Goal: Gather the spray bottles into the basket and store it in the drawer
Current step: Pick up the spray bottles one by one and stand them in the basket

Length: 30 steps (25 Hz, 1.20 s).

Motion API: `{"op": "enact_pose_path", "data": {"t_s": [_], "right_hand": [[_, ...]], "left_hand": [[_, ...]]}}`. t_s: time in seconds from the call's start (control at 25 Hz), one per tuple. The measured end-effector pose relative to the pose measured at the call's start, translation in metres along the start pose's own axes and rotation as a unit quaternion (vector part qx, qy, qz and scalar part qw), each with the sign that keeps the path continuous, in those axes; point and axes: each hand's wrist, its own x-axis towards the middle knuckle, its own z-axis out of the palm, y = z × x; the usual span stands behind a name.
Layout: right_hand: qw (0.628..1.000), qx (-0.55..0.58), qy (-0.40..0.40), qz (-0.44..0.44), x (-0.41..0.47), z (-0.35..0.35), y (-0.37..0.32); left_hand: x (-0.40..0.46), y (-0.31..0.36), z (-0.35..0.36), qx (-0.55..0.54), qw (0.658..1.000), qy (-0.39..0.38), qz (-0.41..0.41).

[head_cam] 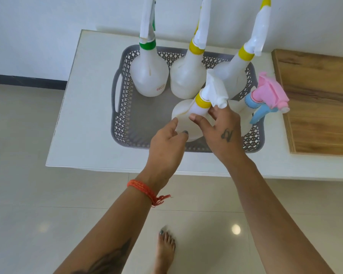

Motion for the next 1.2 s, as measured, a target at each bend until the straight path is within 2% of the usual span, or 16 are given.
{"op": "enact_pose_path", "data": {"t_s": [0.24,0.36,0.48,0.6,0.68,0.8,0.92,1.08,1.2], "right_hand": [[1.0,0.005,-0.002,0.007,-0.009,0.0,-0.004],[0.992,0.05,0.1,0.06,-0.033,-0.003,-0.015],[0.951,0.167,0.218,0.144,-0.07,0.005,-0.039],[0.925,0.239,0.23,0.185,-0.107,0.036,-0.072],[0.933,0.251,0.178,0.188,-0.133,0.067,-0.098],[0.952,0.24,0.048,0.182,-0.187,0.121,-0.147],[0.957,0.231,-0.066,0.16,-0.264,0.177,-0.2],[0.942,0.225,-0.204,0.141,-0.389,0.249,-0.262],[0.918,0.209,-0.314,0.123,-0.506,0.302,-0.307]], "left_hand": [[-0.007,0.003,0.0,-0.005,1.0,0.015,0.012],[-0.023,0.006,-0.011,-0.06,0.992,0.097,0.048],[-0.049,-0.003,-0.031,-0.116,0.974,0.178,0.079],[-0.078,-0.023,-0.064,-0.157,0.96,0.217,0.077],[-0.098,-0.039,-0.093,-0.178,0.951,0.244,0.063],[-0.144,-0.071,-0.149,-0.201,0.934,0.291,0.05],[-0.216,-0.115,-0.218,-0.236,0.902,0.359,0.047],[-0.341,-0.203,-0.316,-0.293,0.83,0.475,0.017],[-0.457,-0.28,-0.378,-0.339,0.75,0.568,-0.009]]}}
